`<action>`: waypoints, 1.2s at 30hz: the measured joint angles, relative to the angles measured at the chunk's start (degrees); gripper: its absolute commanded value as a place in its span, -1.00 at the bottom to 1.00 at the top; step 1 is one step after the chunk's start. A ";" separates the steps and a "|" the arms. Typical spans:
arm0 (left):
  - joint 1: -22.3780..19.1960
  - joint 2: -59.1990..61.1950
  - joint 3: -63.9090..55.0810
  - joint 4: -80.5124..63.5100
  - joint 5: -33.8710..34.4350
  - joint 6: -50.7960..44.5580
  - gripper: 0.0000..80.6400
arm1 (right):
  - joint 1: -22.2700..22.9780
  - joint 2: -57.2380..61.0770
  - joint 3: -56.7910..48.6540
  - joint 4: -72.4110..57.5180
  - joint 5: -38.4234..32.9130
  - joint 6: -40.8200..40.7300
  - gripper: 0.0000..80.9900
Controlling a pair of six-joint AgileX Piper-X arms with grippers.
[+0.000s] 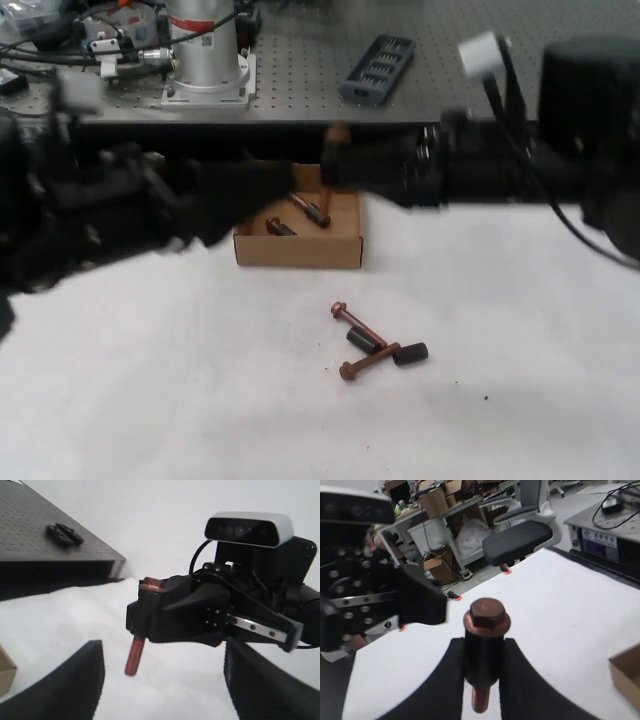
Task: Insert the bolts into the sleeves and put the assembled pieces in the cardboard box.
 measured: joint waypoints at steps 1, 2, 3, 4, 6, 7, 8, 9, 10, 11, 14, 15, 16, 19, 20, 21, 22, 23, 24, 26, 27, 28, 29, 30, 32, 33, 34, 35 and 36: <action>0.60 -0.43 0.00 0.72 0.13 -0.13 0.16 | -0.51 2.06 -2.04 0.59 0.11 0.11 -1.00; 1.08 -0.99 0.00 1.71 0.36 -0.40 0.11 | -1.29 6.71 -6.70 2.74 0.42 0.71 -1.00; 1.29 -1.60 0.00 2.94 0.61 -0.40 0.06 | -1.58 9.05 -9.09 3.66 0.65 1.07 -1.00; 1.38 -2.21 0.00 4.18 0.89 -0.40 0.03 | -1.92 13.05 -13.33 4.94 1.51 2.12 -1.00; 1.48 -3.93 0.00 6.17 1.35 -0.26 0.01 | -2.06 14.97 -15.38 5.35 1.85 2.81 -1.00; 1.45 -5.40 0.00 7.51 1.50 -0.07 0.01 | -2.04 18.41 -19.17 6.13 2.39 4.16 -1.00; 1.45 -5.54 0.00 7.65 1.70 0.14 0.01 | -2.04 19.96 -20.78 6.55 2.67 4.65 -1.00; 1.45 -6.17 0.00 8.18 1.70 0.17 0.01 | -2.17 21.42 -22.21 7.03 2.83 5.06 -1.00; 1.45 -6.84 0.00 8.70 1.72 0.41 0.01 | -2.13 22.54 -23.25 7.43 3.01 5.37 -1.00; 1.45 -7.43 0.00 9.02 1.70 0.58 0.01 | -2.13 23.86 -24.33 7.86 3.26 5.85 -1.00; 1.45 -9.10 0.00 10.47 1.70 0.70 0.01 | -2.13 26.12 -26.15 9.33 5.10 7.24 -1.00; 1.45 -9.74 0.00 11.15 1.70 0.68 0.01 | -2.13 26.88 -26.74 10.06 6.07 8.08 -1.00; 1.45 -10.35 0.00 11.79 1.70 0.68 0.01 | -2.13 27.76 -27.36 11.00 7.28 9.08 -1.00; 1.45 -12.38 0.00 13.77 1.70 0.68 0.01 | -2.24 29.59 -28.42 12.89 8.93 10.61 -1.00; 1.45 -13.22 0.00 14.46 1.70 0.68 0.01 | -2.24 29.59 -28.76 14.52 9.47 11.54 -1.00; 1.45 -13.23 0.00 14.59 1.70 0.68 0.01 | -2.20 29.87 -28.76 14.52 9.57 11.66 -0.98; 1.45 -14.12 0.00 15.15 1.70 0.68 0.01 | -2.20 29.97 -29.30 17.61 10.39 12.94 -0.92; 1.45 -15.07 0.00 15.91 1.70 0.68 0.01 | -2.20 30.05 -29.76 19.60 10.44 13.93 -0.82; 1.45 -15.78 0.00 16.43 1.70 0.68 0.01 | -2.20 30.00 -29.82 19.97 10.44 14.12 -0.66; 1.45 -17.58 0.00 17.64 1.70 0.68 0.01 | -2.20 30.00 -30.89 23.84 9.61 19.27 -0.27; 1.45 -19.13 0.00 18.06 1.70 0.68 0.01 | -2.20 30.00 -31.25 24.15 9.07 21.65 -0.04; 1.45 -19.28 0.00 18.62 1.70 0.68 0.01 | -2.20 30.00 -31.62 24.07 8.57 23.70 0.12; 1.45 -19.90 0.00 18.69 1.70 0.68 0.01 | -2.20 30.00 -32.31 22.79 6.90 27.53 0.14; 1.45 -20.53 0.00 19.21 1.70 0.68 0.01 | -2.20 30.00 -32.64 22.18 6.01 28.59 0.10; 1.45 -21.76 0.00 21.59 1.70 0.68 0.01 | -2.30 30.00 -33.44 21.16 4.55 30.00 -0.04; 1.45 -22.35 0.00 22.39 1.70 0.68 0.01 | -2.53 29.84 -33.82 20.56 3.95 30.67 -0.08; 1.45 -22.85 0.00 23.04 1.70 0.68 0.01 | -2.76 29.55 -33.82 20.59 3.74 30.85 -0.08; 1.45 -23.50 0.00 23.63 1.70 0.68 0.01 | -3.08 29.10 -33.82 20.85 3.46 30.97 -0.08; 1.19 -24.11 0.00 24.02 1.70 0.68 0.01 | -3.36 28.67 -33.82 21.53 3.18 30.94 -0.08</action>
